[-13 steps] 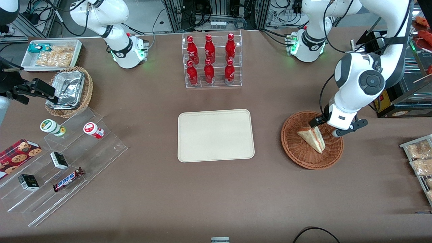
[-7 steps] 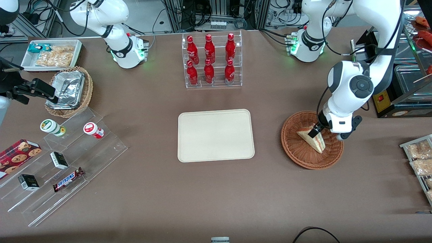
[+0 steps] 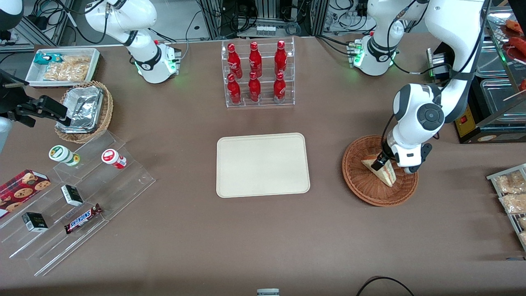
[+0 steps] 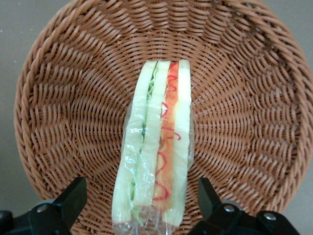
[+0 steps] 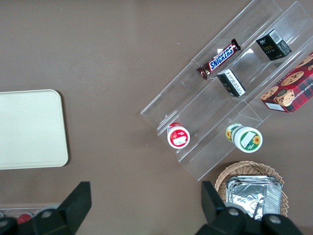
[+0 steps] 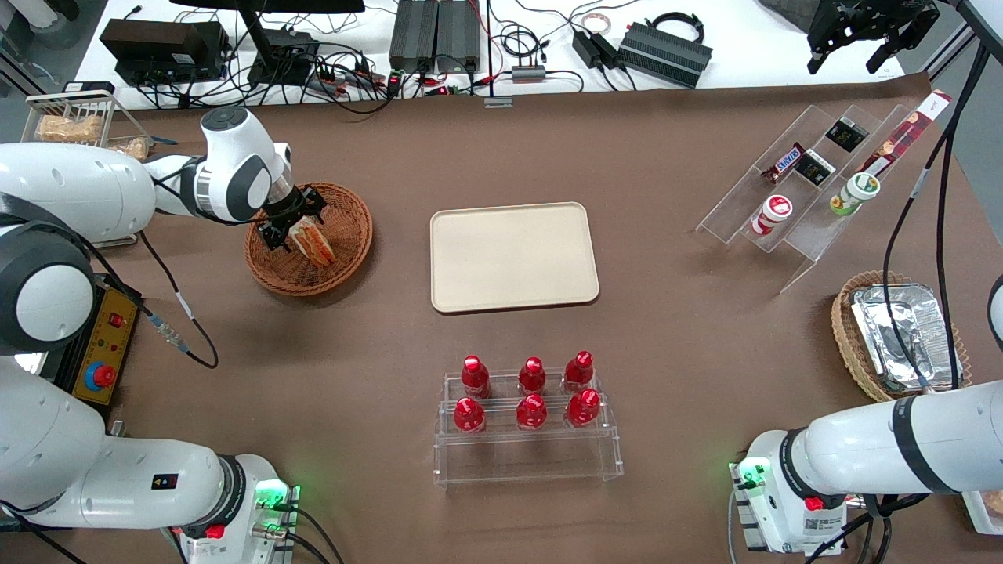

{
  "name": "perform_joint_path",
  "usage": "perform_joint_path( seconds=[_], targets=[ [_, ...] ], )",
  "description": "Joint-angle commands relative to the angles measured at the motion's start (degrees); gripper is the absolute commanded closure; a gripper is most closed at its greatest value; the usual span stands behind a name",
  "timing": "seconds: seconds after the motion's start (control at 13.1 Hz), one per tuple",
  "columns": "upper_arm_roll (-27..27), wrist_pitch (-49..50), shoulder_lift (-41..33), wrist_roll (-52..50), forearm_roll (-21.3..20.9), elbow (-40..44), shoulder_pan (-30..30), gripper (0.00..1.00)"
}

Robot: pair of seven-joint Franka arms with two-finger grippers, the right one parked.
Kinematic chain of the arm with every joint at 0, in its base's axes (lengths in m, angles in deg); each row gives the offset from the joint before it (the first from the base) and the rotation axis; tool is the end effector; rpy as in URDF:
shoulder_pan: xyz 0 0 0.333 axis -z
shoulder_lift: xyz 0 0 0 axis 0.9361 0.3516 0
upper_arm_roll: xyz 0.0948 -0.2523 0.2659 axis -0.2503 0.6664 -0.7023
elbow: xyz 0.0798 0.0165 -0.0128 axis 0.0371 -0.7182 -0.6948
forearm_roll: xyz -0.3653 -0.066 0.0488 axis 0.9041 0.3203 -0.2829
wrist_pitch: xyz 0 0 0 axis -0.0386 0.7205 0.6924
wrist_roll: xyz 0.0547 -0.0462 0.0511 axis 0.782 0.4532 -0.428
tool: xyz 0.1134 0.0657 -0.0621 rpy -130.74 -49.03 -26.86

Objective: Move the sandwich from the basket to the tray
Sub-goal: 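Close the left gripper on the sandwich and lift it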

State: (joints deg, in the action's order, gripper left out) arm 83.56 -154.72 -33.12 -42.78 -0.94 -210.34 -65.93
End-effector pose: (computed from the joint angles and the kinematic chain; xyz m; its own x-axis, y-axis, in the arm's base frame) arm 0.5213 -0.0875 0.2946 0.6552 0.7550 -0.0252 0.7547 -0.6557 -0.0220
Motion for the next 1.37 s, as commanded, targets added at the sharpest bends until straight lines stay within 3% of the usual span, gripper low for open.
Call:
perform_joint_path(
  seconds=[0.0,0.15,0.23,0.53,0.76,0.92,1.07,1.3],
  targets=[
    [-0.08,-0.96,0.74,-1.20,0.09,0.35,0.39,0.20],
    [-0.16,-0.87,0.65,-1.03,-0.34,0.44,0.39,0.73],
    [-0.17,-0.69,0.65,-0.94,-0.43,0.53,0.39,0.85],
    [0.01,0.88,0.13,1.52,-1.05,2.45,0.47,0.91],
    [1.68,12.44,0.21,7.29,-1.22,9.73,0.47,0.91],
    [4.74,18.71,0.39,9.43,-1.31,13.26,0.47,0.91],
    [9.30,18.82,0.65,9.26,-6.73,13.45,0.47,0.94],
    [15.20,19.08,4.24,8.29,-8.52,17.56,0.47,0.94]
  ],
)
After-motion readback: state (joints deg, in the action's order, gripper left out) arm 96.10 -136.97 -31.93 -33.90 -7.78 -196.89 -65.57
